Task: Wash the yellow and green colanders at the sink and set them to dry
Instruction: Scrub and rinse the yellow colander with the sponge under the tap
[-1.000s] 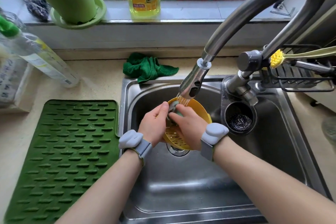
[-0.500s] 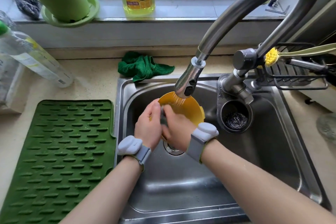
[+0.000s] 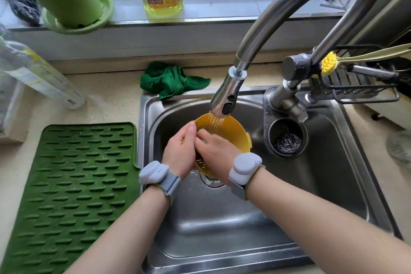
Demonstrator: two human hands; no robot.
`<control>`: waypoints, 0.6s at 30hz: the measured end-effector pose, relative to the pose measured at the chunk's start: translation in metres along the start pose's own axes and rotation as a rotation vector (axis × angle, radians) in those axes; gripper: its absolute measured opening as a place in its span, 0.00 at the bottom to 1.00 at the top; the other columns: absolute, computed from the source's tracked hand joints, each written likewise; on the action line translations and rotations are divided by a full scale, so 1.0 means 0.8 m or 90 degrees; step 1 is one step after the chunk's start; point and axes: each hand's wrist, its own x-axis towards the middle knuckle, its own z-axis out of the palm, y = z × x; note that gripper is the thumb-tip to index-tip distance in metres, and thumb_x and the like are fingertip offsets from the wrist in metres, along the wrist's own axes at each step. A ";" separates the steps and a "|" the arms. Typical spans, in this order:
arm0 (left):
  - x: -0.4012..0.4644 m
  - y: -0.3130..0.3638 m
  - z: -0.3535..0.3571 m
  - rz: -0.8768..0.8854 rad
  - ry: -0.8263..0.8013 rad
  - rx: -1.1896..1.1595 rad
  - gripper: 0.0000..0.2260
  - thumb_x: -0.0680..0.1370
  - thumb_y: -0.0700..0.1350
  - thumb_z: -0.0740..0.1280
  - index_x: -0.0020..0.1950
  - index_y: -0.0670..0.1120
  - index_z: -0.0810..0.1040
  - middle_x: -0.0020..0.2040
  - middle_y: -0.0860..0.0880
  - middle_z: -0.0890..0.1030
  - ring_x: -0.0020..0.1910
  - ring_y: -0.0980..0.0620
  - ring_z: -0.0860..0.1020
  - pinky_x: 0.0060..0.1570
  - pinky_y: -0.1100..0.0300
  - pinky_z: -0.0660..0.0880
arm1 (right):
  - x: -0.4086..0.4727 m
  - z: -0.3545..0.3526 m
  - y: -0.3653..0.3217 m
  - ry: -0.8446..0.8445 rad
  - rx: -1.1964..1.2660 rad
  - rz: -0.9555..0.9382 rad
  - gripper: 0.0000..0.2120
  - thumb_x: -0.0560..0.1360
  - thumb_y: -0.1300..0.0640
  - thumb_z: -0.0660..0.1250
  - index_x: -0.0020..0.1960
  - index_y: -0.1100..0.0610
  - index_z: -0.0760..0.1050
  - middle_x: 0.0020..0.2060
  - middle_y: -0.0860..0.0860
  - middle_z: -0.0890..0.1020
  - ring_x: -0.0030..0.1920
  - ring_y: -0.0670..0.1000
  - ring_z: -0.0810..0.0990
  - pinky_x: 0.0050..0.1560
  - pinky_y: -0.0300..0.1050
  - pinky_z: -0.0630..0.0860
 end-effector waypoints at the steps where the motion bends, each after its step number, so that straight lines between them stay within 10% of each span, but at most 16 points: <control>1: -0.001 -0.001 0.000 -0.005 -0.007 -0.008 0.16 0.83 0.58 0.56 0.62 0.57 0.80 0.52 0.58 0.82 0.57 0.53 0.79 0.62 0.51 0.75 | 0.001 -0.005 0.005 0.012 -0.032 -0.008 0.18 0.72 0.65 0.67 0.61 0.60 0.71 0.51 0.58 0.75 0.38 0.59 0.77 0.34 0.47 0.72; 7: 0.002 -0.011 0.004 0.054 0.054 0.040 0.20 0.80 0.62 0.55 0.67 0.59 0.77 0.61 0.57 0.82 0.61 0.53 0.78 0.65 0.53 0.73 | 0.002 -0.004 0.011 -0.238 0.052 0.272 0.08 0.74 0.55 0.61 0.52 0.50 0.73 0.49 0.53 0.73 0.53 0.60 0.77 0.53 0.53 0.76; 13: 0.000 -0.021 0.005 0.050 0.008 0.046 0.18 0.82 0.57 0.57 0.70 0.58 0.74 0.65 0.56 0.79 0.65 0.55 0.75 0.66 0.58 0.70 | 0.026 -0.021 -0.016 0.147 1.069 0.539 0.07 0.78 0.61 0.61 0.54 0.61 0.76 0.40 0.55 0.81 0.41 0.51 0.81 0.36 0.43 0.80; 18: -0.003 -0.018 0.008 0.034 -0.007 0.037 0.16 0.83 0.56 0.57 0.66 0.57 0.78 0.58 0.59 0.81 0.61 0.56 0.77 0.62 0.60 0.71 | 0.026 0.001 -0.011 0.299 0.836 0.597 0.06 0.74 0.64 0.63 0.50 0.57 0.75 0.43 0.53 0.81 0.44 0.51 0.81 0.45 0.47 0.80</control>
